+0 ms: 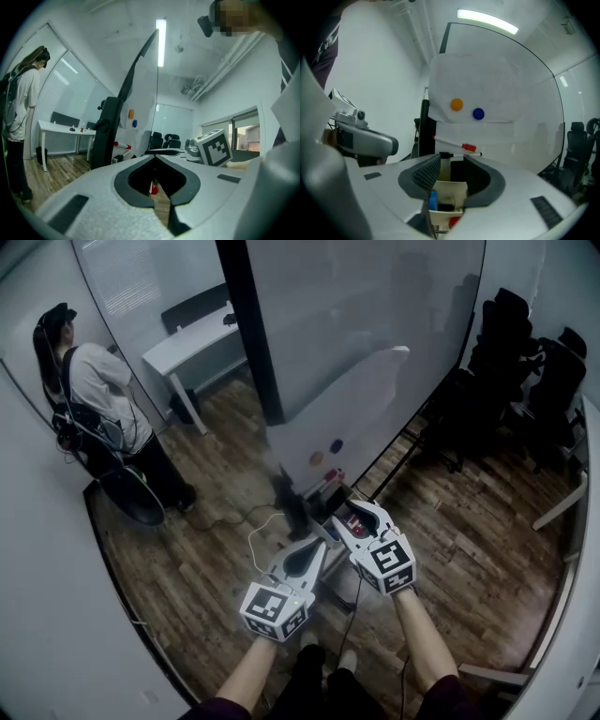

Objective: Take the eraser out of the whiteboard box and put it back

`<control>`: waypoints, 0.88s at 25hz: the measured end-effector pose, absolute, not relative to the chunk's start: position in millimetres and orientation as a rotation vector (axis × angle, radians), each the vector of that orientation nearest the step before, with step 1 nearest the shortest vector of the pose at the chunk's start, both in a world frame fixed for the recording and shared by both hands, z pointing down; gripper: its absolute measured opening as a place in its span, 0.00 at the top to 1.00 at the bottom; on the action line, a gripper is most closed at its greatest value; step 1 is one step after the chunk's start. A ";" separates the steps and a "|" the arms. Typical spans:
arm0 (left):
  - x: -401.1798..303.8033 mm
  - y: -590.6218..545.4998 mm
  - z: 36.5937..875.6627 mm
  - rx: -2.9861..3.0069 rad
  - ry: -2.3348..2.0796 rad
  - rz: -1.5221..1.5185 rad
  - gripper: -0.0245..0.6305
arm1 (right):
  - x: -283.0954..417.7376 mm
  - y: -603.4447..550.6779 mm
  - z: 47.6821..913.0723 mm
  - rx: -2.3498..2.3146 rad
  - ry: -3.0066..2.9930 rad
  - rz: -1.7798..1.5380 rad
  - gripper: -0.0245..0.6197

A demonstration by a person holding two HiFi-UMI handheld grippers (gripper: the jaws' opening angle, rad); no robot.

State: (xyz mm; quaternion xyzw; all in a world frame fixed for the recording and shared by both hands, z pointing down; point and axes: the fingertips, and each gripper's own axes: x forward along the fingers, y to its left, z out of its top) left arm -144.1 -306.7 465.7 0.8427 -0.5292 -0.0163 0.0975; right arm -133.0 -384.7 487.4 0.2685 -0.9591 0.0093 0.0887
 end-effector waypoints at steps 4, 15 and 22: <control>-149.7 -311.4 474.1 2.481 -1.564 -0.051 0.96 | -139.4 -404.4 496.3 0.806 -2.822 0.068 0.66; -170.4 -310.8 484.2 2.447 -1.592 -0.069 0.96 | -164.3 -429.7 521.1 0.747 -2.731 0.091 0.58; -176.6 -310.8 487.5 2.429 -1.598 -0.080 0.96 | -164.1 -432.2 522.1 0.762 -2.735 0.092 0.60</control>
